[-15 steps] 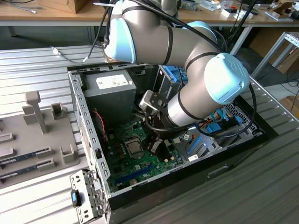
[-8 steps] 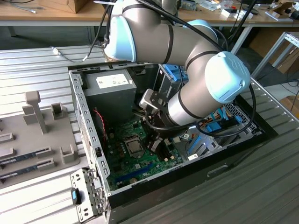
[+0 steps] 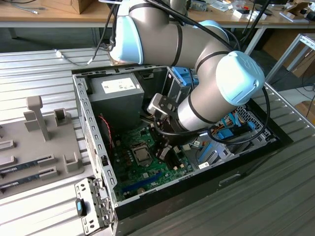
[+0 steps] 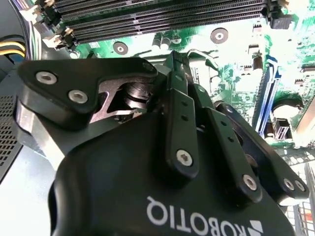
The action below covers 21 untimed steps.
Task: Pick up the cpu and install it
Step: 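Install the first cpu locking lever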
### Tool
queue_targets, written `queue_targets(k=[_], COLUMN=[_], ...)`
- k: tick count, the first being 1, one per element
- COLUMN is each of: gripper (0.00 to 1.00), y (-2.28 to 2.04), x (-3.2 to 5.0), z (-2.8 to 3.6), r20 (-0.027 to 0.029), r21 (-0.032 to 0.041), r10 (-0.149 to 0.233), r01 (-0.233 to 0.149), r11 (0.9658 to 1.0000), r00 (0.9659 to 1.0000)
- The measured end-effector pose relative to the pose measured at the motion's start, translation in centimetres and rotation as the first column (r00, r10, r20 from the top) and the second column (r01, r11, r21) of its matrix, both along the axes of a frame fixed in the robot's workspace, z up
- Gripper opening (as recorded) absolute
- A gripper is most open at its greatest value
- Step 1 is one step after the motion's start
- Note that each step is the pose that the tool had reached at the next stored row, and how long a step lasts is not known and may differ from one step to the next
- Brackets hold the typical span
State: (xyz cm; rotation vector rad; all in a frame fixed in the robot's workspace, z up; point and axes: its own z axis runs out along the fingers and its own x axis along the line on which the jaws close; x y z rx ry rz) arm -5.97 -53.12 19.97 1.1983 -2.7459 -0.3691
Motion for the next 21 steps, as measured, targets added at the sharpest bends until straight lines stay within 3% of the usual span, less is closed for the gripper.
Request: queue_targets(k=[1,3,4,7,10,15,21], gripper=[0.11,0.11,0.11,0.11,0.11,0.11,0.11], y=[0.00,0.00,0.00,-0.01,0.00,0.00,-0.01], x=[0.01,0.11,0.11,0.10,0.18,0.26,0.52], z=[0.00,-0.01,-0.01,0.01,0.00,-0.08,-0.48], r20=[-0.0003,-0.0006,-0.0007,-0.0008,-0.0010,-0.0016,-0.0050], r21=[-0.0030,-0.0333,-0.0392,-0.0386,-0.0319,-0.0271,-0.0173], r10=[0.000,0.000,0.000,0.000,0.001,0.005,0.013], r01=[0.000,0.000,0.000,0.000,-0.001,-0.005,-0.013], r11=[1.0000,0.9994,0.9992,0.9993,0.9995,0.9996,0.9998], r00=[1.0000,1.0000,1.0000,1.0000,1.0000,1.0000,0.9999])
